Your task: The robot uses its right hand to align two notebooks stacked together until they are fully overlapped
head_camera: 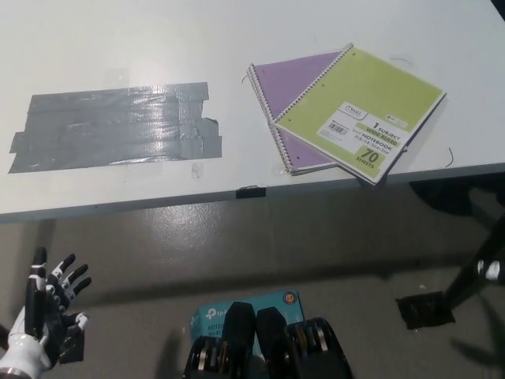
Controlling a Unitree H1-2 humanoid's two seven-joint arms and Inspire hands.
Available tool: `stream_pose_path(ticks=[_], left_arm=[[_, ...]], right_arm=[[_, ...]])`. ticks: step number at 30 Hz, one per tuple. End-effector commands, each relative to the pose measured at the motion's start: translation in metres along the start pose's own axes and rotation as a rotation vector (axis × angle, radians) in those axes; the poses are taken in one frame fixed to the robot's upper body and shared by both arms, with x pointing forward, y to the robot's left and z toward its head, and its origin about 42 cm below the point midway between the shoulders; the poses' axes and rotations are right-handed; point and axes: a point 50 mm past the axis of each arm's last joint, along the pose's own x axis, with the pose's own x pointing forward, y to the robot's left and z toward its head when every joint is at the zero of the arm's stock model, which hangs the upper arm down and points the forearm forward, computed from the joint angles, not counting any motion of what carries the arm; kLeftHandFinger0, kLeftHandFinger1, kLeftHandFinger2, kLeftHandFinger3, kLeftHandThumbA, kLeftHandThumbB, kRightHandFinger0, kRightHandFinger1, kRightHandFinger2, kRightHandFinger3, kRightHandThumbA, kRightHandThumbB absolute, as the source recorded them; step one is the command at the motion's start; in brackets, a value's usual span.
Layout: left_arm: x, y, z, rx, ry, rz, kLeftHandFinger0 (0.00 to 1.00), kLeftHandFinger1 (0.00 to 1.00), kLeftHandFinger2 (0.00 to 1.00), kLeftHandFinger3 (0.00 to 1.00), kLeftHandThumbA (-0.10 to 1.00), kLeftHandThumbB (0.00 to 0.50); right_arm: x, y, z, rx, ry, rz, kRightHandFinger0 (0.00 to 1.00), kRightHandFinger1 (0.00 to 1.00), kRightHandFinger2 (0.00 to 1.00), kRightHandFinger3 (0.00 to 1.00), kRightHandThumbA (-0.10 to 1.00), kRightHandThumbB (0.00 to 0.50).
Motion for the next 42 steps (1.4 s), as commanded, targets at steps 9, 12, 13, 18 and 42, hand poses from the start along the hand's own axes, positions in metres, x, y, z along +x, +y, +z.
stream_pose_path(ticks=[9, 12, 13, 18, 42], left_arm=[[-0.008, 0.004, 0.008, 0.005, -0.006, 0.012, 0.94, 1.0, 1.0, 1.0, 1.0, 0.076], [-0.012, 0.004, 0.005, 0.012, 0.005, 0.01, 0.96, 1.0, 1.0, 1.0, 1.0, 0.054], [-0.012, 0.004, 0.005, 0.011, 0.005, 0.006, 0.96, 1.0, 1.0, 1.0, 1.0, 0.049], [-0.015, 0.005, 0.0, 0.005, 0.016, 0.018, 0.94, 1.0, 1.0, 1.0, 1.0, 0.063], [-0.021, -0.004, -0.021, 0.099, 0.087, -0.027, 1.0, 1.0, 1.0, 1.0, 1.0, 0.15]], right_arm=[[0.037, -0.067, 0.179, -0.197, -0.394, -0.359, 1.0, 1.0, 1.0, 1.0, 1.0, 0.232], [0.047, -0.057, 0.203, -0.178, -0.422, -0.333, 1.0, 1.0, 1.0, 1.0, 1.0, 0.274], [0.052, -0.053, 0.213, -0.164, -0.429, -0.311, 1.0, 1.0, 1.0, 1.0, 1.0, 0.275], [0.076, -0.034, 0.235, -0.151, -0.392, -0.274, 1.0, 1.0, 1.0, 1.0, 1.0, 0.314], [0.159, 0.087, 0.257, -0.146, -0.119, -0.235, 1.0, 1.0, 1.0, 1.0, 1.0, 0.211]])
